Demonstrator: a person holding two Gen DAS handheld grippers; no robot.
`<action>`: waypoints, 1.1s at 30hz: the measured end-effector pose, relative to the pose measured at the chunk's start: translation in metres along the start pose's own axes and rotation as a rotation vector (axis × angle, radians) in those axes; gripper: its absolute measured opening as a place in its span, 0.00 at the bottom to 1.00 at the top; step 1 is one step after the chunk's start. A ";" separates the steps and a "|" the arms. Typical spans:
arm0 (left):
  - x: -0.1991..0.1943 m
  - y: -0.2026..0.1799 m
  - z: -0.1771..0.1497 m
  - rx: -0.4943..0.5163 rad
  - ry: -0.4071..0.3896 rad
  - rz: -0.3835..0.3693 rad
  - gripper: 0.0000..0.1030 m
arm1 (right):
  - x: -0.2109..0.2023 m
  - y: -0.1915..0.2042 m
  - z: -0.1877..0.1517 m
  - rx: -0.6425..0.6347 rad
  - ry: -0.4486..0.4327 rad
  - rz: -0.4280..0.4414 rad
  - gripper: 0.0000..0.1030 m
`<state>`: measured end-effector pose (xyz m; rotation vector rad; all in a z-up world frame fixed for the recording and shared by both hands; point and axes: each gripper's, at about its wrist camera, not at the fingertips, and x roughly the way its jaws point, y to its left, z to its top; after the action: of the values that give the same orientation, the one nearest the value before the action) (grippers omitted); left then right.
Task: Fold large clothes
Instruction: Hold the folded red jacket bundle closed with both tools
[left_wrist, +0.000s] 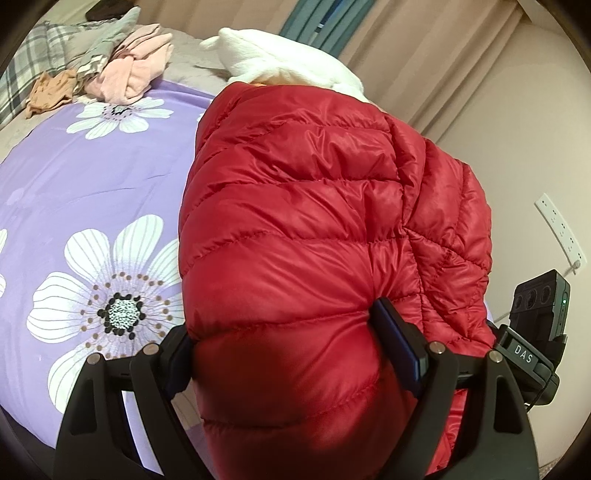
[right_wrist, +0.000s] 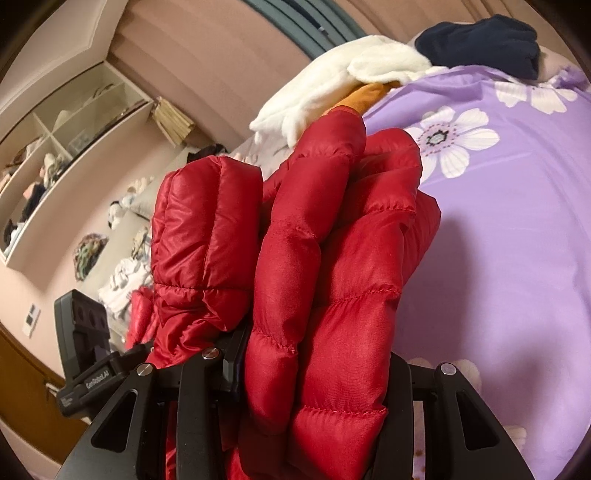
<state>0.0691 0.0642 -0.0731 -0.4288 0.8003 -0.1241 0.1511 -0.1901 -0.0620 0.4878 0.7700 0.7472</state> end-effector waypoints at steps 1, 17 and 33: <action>0.000 0.003 0.001 -0.006 0.000 0.004 0.84 | 0.003 0.002 0.000 -0.001 0.006 0.001 0.43; 0.006 0.057 0.011 -0.106 -0.010 0.050 0.84 | 0.051 0.034 -0.003 -0.045 0.102 0.016 0.43; 0.027 0.076 0.036 -0.121 -0.010 0.054 0.84 | 0.084 0.038 0.010 -0.051 0.114 0.000 0.43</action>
<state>0.1097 0.1375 -0.1009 -0.5215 0.8115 -0.0229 0.1833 -0.1036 -0.0684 0.4017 0.8552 0.7984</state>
